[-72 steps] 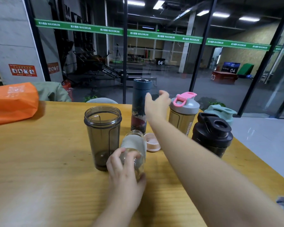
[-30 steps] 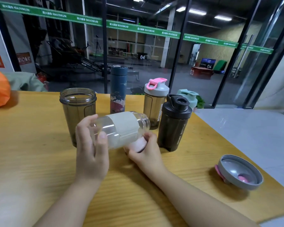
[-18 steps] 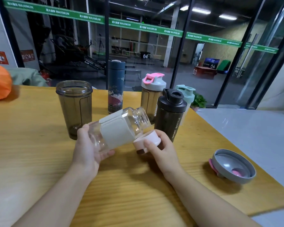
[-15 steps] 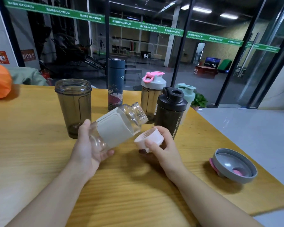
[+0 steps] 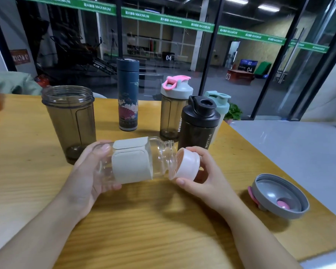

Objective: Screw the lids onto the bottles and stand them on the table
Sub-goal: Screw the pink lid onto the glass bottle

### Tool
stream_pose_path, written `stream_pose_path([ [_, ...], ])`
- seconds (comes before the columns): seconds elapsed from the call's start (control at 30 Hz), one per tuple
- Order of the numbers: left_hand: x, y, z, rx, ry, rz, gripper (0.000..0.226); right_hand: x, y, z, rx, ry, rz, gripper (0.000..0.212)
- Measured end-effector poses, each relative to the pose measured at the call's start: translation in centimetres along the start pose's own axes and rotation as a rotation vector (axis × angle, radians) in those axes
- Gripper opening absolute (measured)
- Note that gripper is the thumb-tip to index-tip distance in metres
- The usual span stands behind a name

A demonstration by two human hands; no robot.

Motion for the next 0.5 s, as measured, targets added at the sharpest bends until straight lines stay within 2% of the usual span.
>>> stream_pose_path([
  [0.13,0.17,0.10,-0.20,-0.021,0.038,0.000,0.017,-0.32,0.34,0.00,0.074,-0.006,0.037,0.073],
  [0.43,0.23,-0.08,0.15,-0.026,0.134,-0.018,0.053,0.19,0.12,-0.46,0.219,0.044,0.055,0.075],
  [0.5,0.18,-0.06,0.19,-0.042,0.141,-0.035,0.050,0.39,0.14,-0.48,0.236,0.049,0.049,0.076],
])
Point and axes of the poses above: each hand's wrist, its own y-axis towards the middle knuckle, its own z-axis out of the palm, x = y × z, the point moved 1 cm from there along y, towards the middle knuckle, and after that the axes turned 12 degrees about -x, right-handed, at the moved point
